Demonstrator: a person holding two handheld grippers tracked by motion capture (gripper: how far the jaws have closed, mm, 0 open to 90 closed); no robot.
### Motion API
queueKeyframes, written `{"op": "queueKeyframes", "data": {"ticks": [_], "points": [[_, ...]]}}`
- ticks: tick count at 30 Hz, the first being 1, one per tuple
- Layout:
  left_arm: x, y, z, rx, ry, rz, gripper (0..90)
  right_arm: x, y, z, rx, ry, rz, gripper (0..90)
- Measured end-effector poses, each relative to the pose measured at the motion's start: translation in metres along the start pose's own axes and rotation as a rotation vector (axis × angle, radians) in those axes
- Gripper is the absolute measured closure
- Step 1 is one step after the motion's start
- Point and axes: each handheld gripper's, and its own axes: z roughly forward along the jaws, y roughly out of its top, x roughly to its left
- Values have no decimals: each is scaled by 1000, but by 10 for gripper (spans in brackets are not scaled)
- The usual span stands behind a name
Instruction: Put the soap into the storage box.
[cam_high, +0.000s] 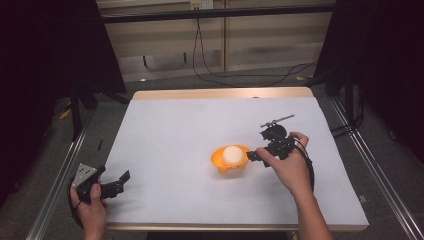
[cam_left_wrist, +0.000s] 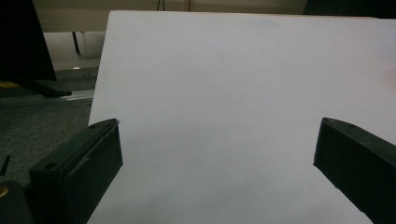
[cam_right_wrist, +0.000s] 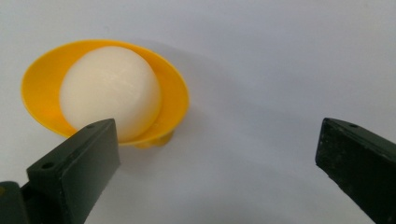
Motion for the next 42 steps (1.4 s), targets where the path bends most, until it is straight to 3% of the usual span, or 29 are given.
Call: {"op": "queueKeyframes", "data": {"ticks": [20, 28, 42], "points": [[0, 0, 0, 1, 2, 6, 10, -62, -64, -15, -99, -57, 96, 0], [0, 0, 0, 0, 1, 0, 10, -84, -93, -22, -177, -98, 113, 1], [-1, 0, -1, 0, 6, 12, 10, -107, -131, -29, -246, -108, 121, 11]]}}
